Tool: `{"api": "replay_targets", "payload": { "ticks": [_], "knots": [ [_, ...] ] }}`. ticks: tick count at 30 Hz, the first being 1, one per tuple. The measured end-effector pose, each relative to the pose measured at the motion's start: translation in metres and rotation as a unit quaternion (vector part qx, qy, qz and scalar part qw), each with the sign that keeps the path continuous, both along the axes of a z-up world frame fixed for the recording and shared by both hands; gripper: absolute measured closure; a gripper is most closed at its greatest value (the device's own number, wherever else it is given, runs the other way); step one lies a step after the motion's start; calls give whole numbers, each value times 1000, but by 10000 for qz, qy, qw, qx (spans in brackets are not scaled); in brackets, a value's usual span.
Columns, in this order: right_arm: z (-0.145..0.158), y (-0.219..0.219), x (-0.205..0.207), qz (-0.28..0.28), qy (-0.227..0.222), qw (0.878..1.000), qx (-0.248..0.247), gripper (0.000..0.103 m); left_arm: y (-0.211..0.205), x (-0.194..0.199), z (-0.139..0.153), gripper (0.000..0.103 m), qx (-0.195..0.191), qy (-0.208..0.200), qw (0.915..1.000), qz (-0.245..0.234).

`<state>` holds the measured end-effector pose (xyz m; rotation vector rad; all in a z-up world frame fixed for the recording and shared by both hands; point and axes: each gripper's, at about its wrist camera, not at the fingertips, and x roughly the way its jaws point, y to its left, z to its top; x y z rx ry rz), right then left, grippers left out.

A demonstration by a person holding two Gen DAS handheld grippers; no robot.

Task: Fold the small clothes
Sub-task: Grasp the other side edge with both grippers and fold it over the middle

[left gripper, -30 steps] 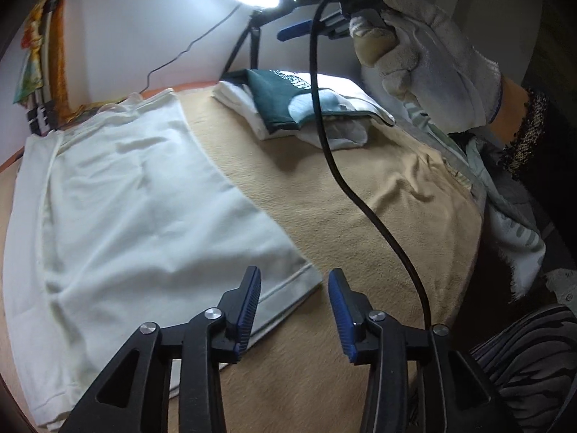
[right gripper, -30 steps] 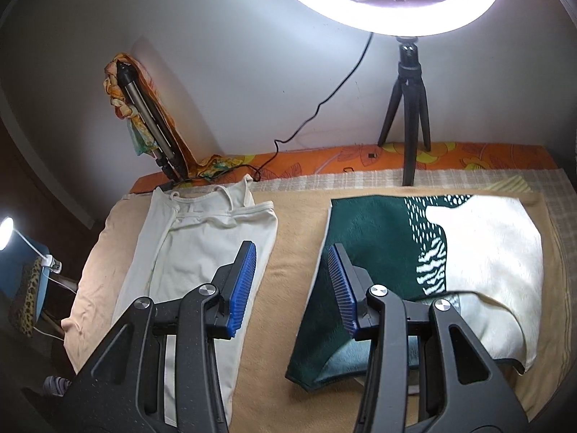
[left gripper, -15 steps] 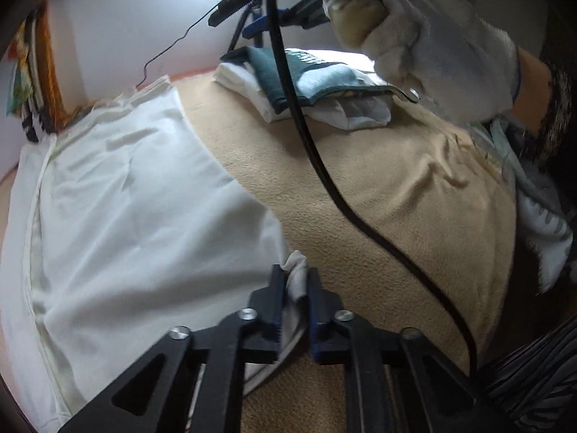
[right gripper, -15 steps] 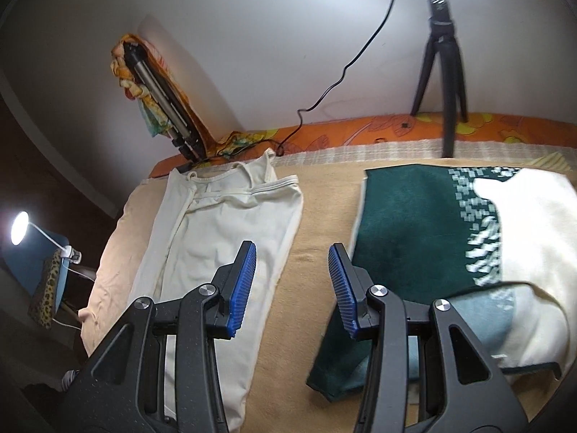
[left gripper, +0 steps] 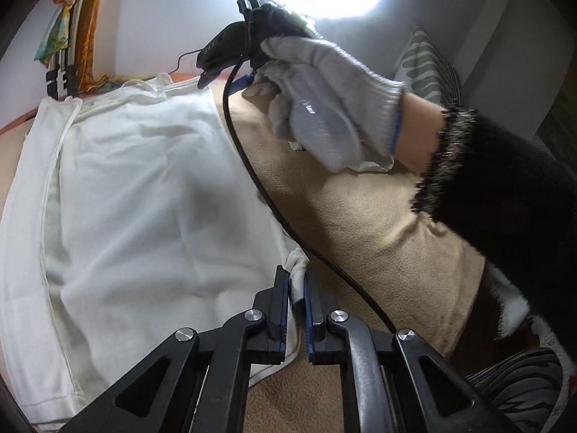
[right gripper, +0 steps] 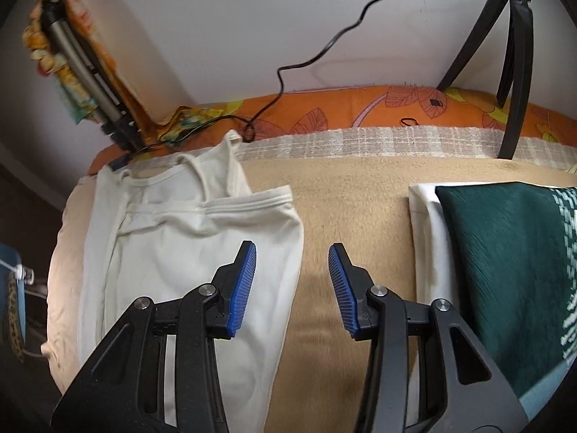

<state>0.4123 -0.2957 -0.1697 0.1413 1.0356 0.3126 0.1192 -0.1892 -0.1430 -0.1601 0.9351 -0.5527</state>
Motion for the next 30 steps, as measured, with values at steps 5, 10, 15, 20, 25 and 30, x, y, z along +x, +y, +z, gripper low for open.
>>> {"api": "replay_targets", "payload": {
  "ticks": [5,10,15,20,25,30],
  "knots": [
    [-6,5,14,-19,82,9998,158,88,4,0,2,99,-130,50,9999,90],
    [13,19,10,99,-79,9999,68,98,17,-1,3,99,-330,158,9992,186],
    [38,41,2,149,-167,9997,-117,99,40,-6,9,99,-541,213,9977,360],
    [57,70,-6,249,-209,9994,-122,100,68,-11,9,99,-741,322,9949,606],
    [61,108,-5,438,-231,9984,-255,100,91,-18,5,99,-761,445,9929,803],
    [45,144,0,618,-134,9969,-458,100,108,-21,-10,99,-813,754,9889,991]
  ]
}}
